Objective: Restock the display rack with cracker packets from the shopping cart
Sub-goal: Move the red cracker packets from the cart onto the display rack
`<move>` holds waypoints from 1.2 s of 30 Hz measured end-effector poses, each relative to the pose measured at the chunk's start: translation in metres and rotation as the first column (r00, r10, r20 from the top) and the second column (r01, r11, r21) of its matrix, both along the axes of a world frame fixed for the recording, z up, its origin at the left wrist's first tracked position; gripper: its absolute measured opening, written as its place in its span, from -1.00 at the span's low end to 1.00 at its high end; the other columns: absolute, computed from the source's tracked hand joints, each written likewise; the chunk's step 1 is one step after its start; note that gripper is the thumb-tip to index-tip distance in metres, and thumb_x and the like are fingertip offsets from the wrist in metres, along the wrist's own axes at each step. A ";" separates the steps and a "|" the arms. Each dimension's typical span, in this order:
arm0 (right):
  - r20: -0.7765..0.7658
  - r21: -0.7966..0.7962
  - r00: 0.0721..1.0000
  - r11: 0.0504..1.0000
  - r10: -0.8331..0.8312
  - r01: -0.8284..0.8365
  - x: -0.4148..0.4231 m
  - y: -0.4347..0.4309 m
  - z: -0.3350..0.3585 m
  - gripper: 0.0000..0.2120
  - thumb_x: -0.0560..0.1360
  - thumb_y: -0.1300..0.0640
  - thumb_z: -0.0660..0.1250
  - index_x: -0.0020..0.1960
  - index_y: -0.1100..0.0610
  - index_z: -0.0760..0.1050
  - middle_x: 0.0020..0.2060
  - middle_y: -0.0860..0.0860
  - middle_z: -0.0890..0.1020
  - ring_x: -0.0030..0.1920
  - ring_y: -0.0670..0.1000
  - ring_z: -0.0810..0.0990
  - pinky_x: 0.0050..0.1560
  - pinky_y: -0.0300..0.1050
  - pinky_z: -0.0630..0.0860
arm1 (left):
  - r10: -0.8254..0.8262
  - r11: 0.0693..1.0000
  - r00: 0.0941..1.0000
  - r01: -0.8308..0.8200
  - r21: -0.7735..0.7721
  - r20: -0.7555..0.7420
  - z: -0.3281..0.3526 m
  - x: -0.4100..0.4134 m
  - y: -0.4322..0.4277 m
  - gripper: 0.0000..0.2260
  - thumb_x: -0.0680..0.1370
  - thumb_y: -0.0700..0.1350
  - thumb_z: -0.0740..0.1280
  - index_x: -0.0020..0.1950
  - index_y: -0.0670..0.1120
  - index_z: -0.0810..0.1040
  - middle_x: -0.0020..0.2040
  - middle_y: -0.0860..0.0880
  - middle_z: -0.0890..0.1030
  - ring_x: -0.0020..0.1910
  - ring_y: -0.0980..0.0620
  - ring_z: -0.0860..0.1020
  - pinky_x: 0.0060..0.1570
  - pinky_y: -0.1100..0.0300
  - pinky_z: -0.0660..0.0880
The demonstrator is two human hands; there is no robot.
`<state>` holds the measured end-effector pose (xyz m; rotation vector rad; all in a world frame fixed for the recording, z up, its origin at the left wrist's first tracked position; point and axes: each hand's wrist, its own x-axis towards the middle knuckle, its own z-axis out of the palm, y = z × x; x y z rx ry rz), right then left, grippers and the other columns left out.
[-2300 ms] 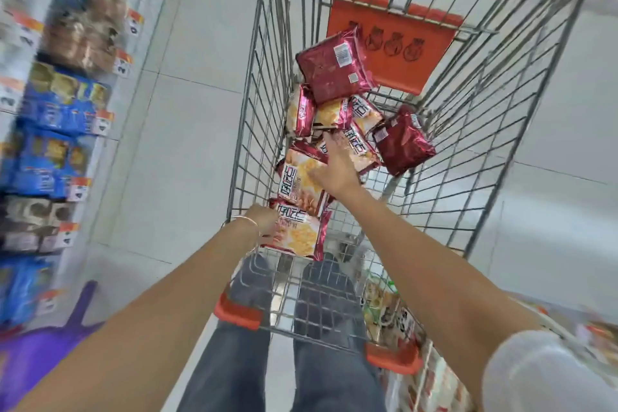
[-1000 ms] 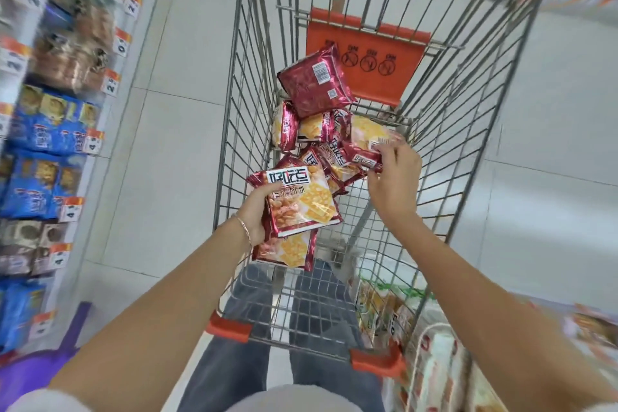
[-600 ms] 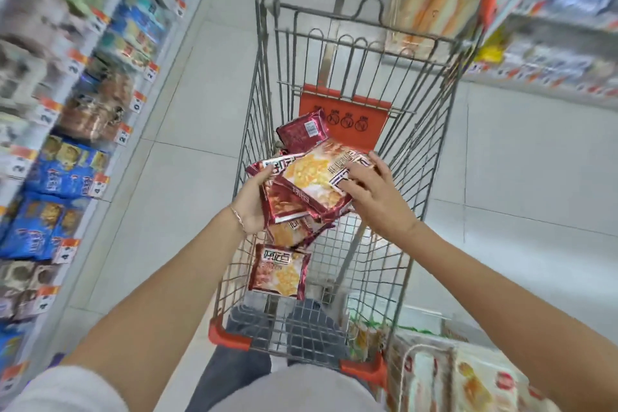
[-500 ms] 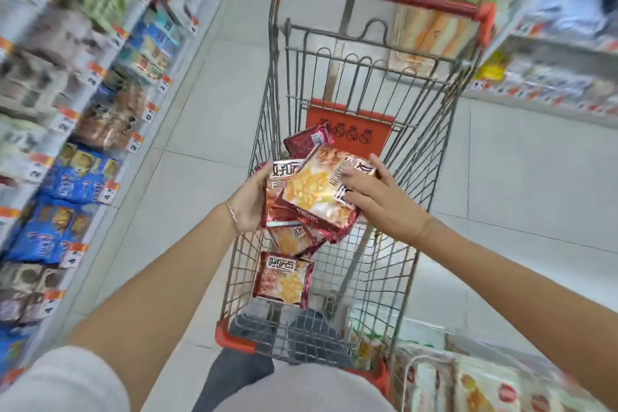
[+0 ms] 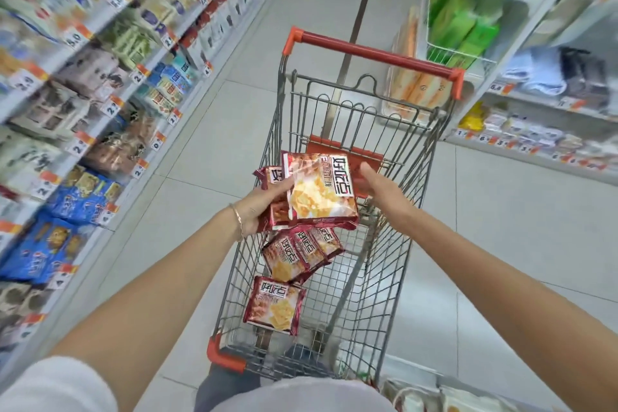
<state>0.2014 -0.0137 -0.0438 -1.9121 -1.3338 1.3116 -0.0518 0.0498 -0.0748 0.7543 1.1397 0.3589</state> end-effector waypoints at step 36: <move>-0.304 -0.184 0.820 0.874 -0.485 0.449 -0.021 -0.104 0.094 -0.53 0.59 -0.08 0.33 0.27 0.30 0.50 0.10 0.15 0.69 -0.01 0.06 0.67 0.21 -0.01 0.58 | -0.521 0.790 0.834 0.552 0.268 -0.182 0.094 0.068 -0.016 0.13 0.08 0.45 0.57 0.44 -0.20 0.38 0.21 -0.21 0.60 0.11 -0.11 0.64 0.18 -0.07 0.57</move>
